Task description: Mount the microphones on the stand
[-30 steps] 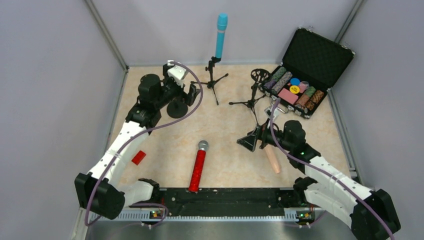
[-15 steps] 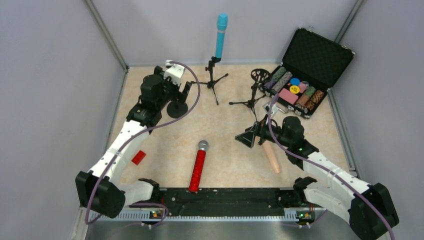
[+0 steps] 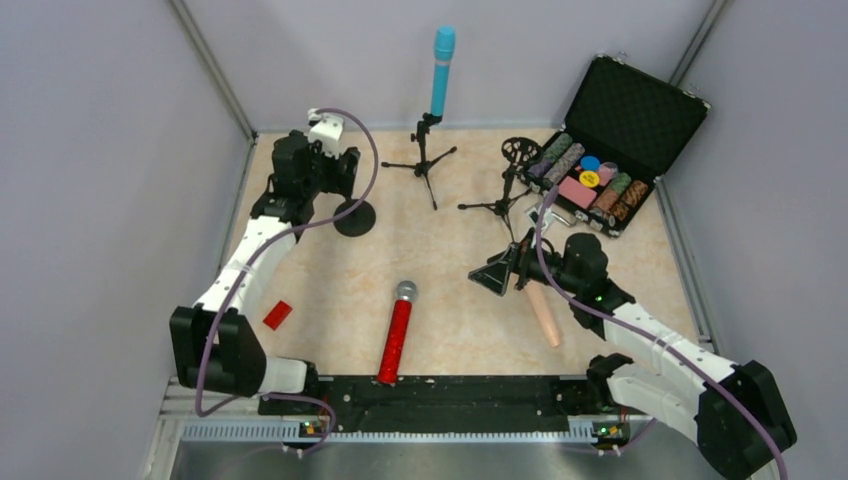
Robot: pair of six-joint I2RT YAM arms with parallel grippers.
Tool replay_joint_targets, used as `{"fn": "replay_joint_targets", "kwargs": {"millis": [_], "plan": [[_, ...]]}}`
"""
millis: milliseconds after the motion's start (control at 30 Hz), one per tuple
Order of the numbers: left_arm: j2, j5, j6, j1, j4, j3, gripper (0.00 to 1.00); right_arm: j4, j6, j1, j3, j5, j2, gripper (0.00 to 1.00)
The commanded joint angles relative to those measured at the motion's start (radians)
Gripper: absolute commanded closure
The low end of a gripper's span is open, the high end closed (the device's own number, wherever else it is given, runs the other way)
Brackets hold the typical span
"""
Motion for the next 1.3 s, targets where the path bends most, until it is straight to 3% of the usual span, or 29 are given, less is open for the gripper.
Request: {"fn": "replay_joint_targets", "kwargs": {"millis": [0,200,333,500,633,1267], "plan": [[0.050,0.114,-0.035,0.035,0.064,0.047,0.05,0.042,0.001,-0.010,-0.005,-0.016,-0.002,0.03],[0.115,0.186,-0.037,0.065,0.108,0.057,0.12,0.030,-0.009,-0.010,-0.007,-0.014,-0.016,0.03],[0.163,0.245,-0.021,0.069,0.101,0.090,0.24,0.004,-0.025,-0.010,-0.003,-0.011,-0.031,0.03],[0.207,0.335,-0.010,0.077,0.076,0.130,0.66,-0.030,-0.043,-0.010,-0.003,0.005,-0.058,0.03],[0.200,0.364,-0.004,0.080,0.073,0.131,0.80,-0.053,-0.052,-0.010,-0.005,0.017,-0.079,0.03],[0.054,0.595,-0.051,0.057,0.206,0.063,0.85,-0.030,-0.056,-0.010,0.017,0.017,-0.036,0.03]]}}
